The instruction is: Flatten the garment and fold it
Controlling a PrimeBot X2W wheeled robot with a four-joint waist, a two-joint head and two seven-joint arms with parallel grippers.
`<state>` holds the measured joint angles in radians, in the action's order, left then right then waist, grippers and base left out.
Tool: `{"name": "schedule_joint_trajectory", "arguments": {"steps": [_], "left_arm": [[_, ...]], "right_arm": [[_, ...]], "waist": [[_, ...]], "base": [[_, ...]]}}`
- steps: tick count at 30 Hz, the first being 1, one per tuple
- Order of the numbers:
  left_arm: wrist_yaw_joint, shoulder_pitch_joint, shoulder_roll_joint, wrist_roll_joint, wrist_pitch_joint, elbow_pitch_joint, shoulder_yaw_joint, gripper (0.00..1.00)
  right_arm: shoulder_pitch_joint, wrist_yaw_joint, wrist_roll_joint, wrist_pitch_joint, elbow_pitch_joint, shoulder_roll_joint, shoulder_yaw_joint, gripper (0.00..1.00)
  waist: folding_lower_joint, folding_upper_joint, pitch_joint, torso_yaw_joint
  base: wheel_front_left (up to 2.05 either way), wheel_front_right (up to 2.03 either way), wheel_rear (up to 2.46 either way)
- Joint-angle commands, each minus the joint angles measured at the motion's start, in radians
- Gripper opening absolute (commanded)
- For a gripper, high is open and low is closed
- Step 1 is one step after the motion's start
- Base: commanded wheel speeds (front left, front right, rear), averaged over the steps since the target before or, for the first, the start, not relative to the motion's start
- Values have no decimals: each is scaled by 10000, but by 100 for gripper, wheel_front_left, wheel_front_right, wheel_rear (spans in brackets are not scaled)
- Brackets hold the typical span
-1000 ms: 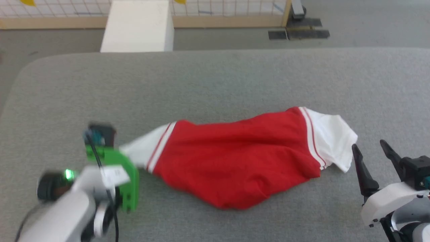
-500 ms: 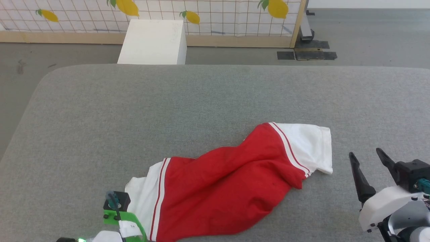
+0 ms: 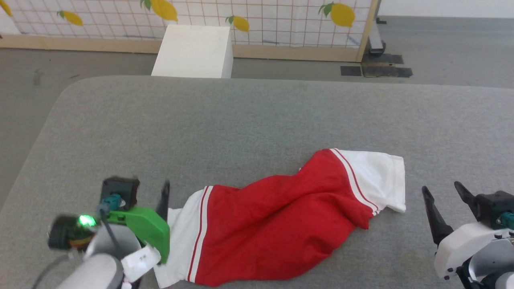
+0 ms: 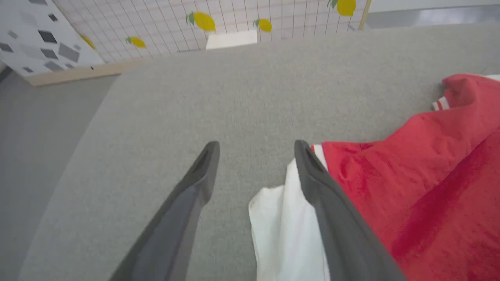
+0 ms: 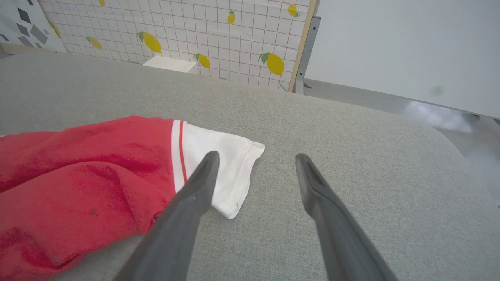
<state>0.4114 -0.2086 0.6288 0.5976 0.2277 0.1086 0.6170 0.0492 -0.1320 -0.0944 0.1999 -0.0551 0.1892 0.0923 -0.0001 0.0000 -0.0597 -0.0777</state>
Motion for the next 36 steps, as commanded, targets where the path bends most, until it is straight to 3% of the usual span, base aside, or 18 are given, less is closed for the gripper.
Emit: {"name": "schedule_joint_trajectory", "arguments": {"steps": [1, 5, 9, 17, 25, 33, 34, 35, 36], "left_arm": [[-120, -338, 65, -522, -813, -63, -90, 100], [-198, -522, -27, -1389, -2600, -560, -45, 100], [-167, -626, -193, -1964, -3670, -928, 125, 100], [-204, -948, -746, -2360, -4190, -1584, 548, 100], [-316, -1436, -1326, -2469, -4393, -1910, 795, 100], [-262, -1584, -1539, -2419, -4558, -2140, 742, 100], [-245, -1562, -1545, -2390, -4583, -2194, 721, 100], [-238, -1539, -1541, -2373, -4594, -2228, 713, 100], [-235, -1511, -1530, -2358, -4600, -2262, 711, 100]], "right_arm": [[-66, 13, 10, 211, -38, 156, -42, 100], [-671, 13, -54, 1361, 86, 693, -136, 100], [-1637, 13, -332, 3110, 514, 1431, -572, 100], [-3921, 13, -1186, 7000, 1647, 2699, -1710, 100], [-5141, 13, -1039, 8457, 3215, 3047, -1832, 100], [-4859, 13, -844, 8737, 3834, 3005, -2035, 100], [-4708, 13, -797, 8736, 3907, 2951, -2085, 75], [-4612, 13, -758, 8716, 3929, 2932, -2139, 17], [-4534, 13, -742, 8665, 3952, 2900, -2151, 0]], "waist": [[1, 0, -168, -120], [1, 0, -469, -298], [1, 0, -857, -570], [1, 0, -1662, -1340], [1, 0, -2243, -2177], [1, 0, -2451, -2585], [1, 0, -2440, -2589], [1, 0, -2399, -2571], [1, 0, -2339, -2546]], "base": [[0, 0, 0], [0, 0, 0], [0, 0, 0], [0, 0, 0], [0, 0, 0], [0, 0, 0], [0, 0, 0], [0, 0, 0], [0, 0, 0]]}}
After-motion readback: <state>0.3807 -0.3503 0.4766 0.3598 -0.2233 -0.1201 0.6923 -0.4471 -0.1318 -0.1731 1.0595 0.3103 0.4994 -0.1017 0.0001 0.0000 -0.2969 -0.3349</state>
